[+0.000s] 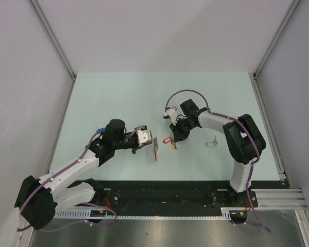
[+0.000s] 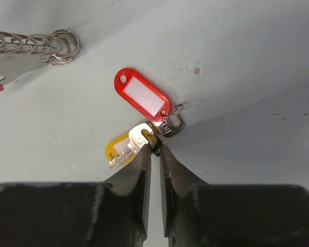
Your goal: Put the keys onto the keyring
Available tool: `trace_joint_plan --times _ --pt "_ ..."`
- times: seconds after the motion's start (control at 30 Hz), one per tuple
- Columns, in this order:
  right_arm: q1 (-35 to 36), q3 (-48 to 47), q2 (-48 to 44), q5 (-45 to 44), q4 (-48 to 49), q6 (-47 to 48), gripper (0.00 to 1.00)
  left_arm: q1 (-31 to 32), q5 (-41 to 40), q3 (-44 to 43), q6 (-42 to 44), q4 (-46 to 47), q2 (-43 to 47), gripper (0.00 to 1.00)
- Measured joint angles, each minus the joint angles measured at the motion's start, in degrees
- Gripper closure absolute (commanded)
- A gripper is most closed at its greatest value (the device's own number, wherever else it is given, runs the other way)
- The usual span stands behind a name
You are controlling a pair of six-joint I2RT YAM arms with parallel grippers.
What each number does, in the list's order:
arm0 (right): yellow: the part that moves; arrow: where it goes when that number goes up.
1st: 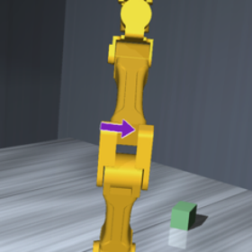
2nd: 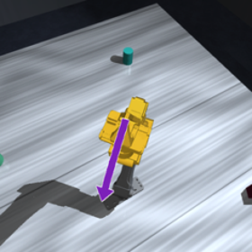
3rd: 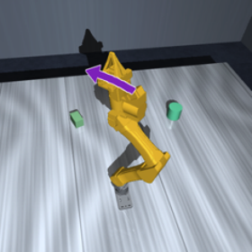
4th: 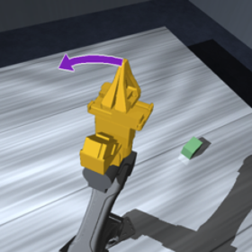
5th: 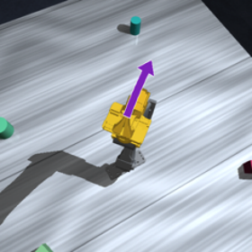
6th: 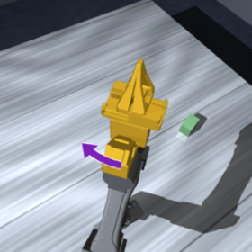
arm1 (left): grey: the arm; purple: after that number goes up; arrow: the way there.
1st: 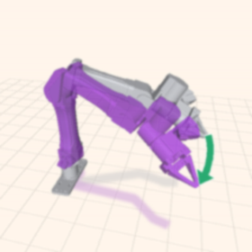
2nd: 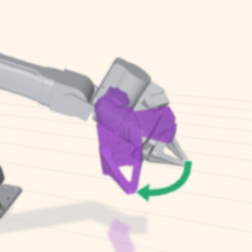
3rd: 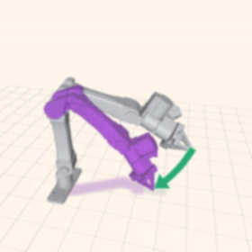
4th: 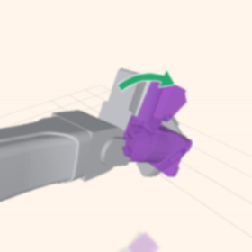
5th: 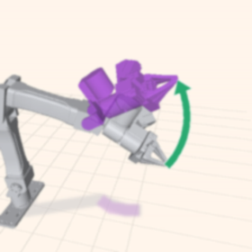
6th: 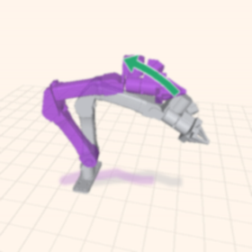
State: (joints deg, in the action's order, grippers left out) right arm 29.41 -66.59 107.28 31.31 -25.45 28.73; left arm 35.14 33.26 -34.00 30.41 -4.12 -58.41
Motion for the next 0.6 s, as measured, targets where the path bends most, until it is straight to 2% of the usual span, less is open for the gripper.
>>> trace_joint_plan --times 0.17,0.4,0.6 --pt "-0.02 0.00 -0.02 0.37 -0.66 0.39 1.00 0.00 0.00 -0.17 0.02 -0.15 -0.11 1.00" --pt "-0.04 0.04 -2.05 0.72 -2.23 0.39 1.00 0.00 0.02 -0.26 0.02 -0.33 -0.11 1.00" --pt "-0.07 4.09 -11.67 1.29 0.72 -1.36 1.00 0.00 0.04 -0.31 0.02 -0.57 -0.02 0.99"
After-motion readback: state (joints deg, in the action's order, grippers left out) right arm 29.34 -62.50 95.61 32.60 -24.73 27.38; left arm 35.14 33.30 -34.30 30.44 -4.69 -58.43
